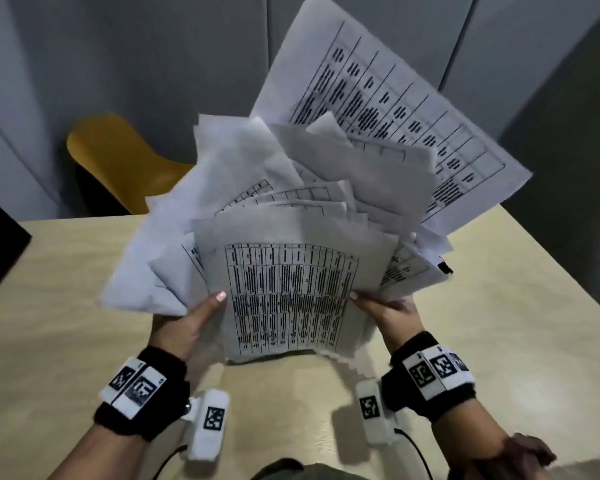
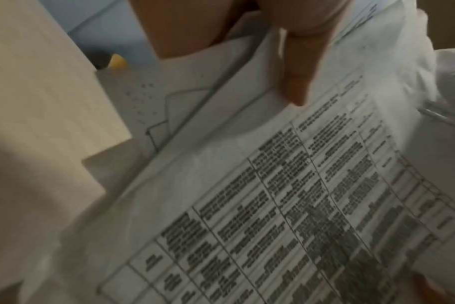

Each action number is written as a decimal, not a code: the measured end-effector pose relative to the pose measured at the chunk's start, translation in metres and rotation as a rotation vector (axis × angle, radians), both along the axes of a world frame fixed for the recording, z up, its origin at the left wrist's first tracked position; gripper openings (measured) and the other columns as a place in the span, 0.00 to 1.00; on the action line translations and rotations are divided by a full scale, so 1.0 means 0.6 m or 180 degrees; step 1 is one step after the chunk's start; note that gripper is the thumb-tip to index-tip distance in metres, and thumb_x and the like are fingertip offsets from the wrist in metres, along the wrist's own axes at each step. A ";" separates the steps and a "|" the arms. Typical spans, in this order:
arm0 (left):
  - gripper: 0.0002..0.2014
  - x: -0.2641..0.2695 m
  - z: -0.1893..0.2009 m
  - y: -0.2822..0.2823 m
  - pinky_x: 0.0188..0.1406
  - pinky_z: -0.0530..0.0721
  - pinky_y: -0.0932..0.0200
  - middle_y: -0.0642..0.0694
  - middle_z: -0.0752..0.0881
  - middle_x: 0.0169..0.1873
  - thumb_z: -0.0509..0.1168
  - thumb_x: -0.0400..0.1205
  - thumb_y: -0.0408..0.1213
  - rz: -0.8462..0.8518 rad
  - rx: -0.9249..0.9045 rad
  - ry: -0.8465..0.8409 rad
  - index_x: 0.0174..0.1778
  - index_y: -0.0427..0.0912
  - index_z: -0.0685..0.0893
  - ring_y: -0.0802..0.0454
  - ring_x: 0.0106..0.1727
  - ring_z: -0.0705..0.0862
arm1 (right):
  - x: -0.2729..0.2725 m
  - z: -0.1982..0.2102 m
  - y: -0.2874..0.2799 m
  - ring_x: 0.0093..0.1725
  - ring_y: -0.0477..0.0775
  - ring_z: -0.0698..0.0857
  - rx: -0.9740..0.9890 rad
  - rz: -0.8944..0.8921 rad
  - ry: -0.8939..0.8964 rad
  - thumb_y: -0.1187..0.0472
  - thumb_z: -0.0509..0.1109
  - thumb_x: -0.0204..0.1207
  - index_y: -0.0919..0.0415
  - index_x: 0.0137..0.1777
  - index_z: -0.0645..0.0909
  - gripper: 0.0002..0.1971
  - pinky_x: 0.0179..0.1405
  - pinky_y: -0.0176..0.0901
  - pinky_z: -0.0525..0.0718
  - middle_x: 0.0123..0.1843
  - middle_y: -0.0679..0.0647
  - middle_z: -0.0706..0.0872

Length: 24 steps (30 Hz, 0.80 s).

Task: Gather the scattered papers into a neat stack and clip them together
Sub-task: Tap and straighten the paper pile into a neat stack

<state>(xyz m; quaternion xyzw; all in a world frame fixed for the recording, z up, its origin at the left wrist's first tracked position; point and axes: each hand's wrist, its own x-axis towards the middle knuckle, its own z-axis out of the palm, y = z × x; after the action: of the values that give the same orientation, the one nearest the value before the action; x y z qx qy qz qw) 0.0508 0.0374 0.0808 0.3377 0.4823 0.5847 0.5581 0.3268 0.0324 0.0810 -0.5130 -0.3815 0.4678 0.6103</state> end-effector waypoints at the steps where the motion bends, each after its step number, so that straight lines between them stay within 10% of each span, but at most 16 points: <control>1: 0.15 -0.007 0.007 0.003 0.43 0.89 0.57 0.54 0.92 0.39 0.82 0.60 0.41 0.0118 0.0290 0.0068 0.41 0.45 0.92 0.51 0.45 0.89 | 0.003 0.010 0.000 0.34 0.37 0.87 0.0119 0.0016 0.0080 0.67 0.82 0.46 0.60 0.39 0.83 0.20 0.36 0.28 0.85 0.29 0.39 0.90; 6: 0.33 -0.039 0.003 0.008 0.50 0.88 0.51 0.55 0.92 0.42 0.85 0.42 0.55 -0.0136 0.0719 0.0166 0.43 0.50 0.90 0.50 0.51 0.88 | 0.013 0.014 -0.005 0.40 0.41 0.89 0.0040 0.0252 0.0393 0.51 0.89 0.25 0.59 0.43 0.83 0.40 0.39 0.32 0.87 0.36 0.44 0.92; 13: 0.13 0.022 0.023 -0.002 0.29 0.86 0.67 0.55 0.91 0.29 0.66 0.73 0.17 -0.0027 0.0567 0.0098 0.39 0.41 0.86 0.60 0.32 0.90 | -0.020 0.023 0.000 0.31 0.33 0.87 -0.0204 0.0387 0.0182 0.82 0.70 0.67 0.61 0.43 0.81 0.15 0.31 0.24 0.83 0.30 0.39 0.89; 18: 0.16 -0.010 0.031 0.015 0.39 0.86 0.68 0.60 0.91 0.36 0.82 0.54 0.39 0.0040 0.1037 0.0287 0.37 0.56 0.91 0.64 0.40 0.89 | 0.006 0.043 0.004 0.37 0.36 0.88 0.0100 0.0285 0.0169 0.75 0.78 0.53 0.57 0.43 0.82 0.20 0.36 0.29 0.86 0.38 0.42 0.91; 22: 0.22 -0.025 0.036 0.014 0.39 0.86 0.70 0.61 0.91 0.35 0.84 0.48 0.45 -0.0055 0.1069 0.0407 0.38 0.53 0.92 0.66 0.39 0.88 | 0.022 0.034 0.001 0.43 0.45 0.89 0.0006 0.0255 -0.0035 0.52 0.87 0.38 0.57 0.45 0.85 0.31 0.40 0.33 0.86 0.39 0.43 0.92; 24: 0.31 -0.014 0.038 0.010 0.37 0.85 0.71 0.62 0.91 0.33 0.85 0.43 0.51 -0.0147 0.1049 0.0491 0.42 0.47 0.89 0.67 0.38 0.88 | 0.018 0.034 0.001 0.43 0.47 0.89 -0.0017 0.0310 -0.0049 0.57 0.85 0.43 0.57 0.45 0.85 0.26 0.40 0.31 0.85 0.38 0.43 0.92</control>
<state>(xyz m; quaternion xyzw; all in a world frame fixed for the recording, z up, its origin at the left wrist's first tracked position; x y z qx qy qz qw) 0.0424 0.0435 0.1034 0.4793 0.4135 0.6153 0.4698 0.3375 0.0328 0.1012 -0.4990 -0.4095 0.4939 0.5825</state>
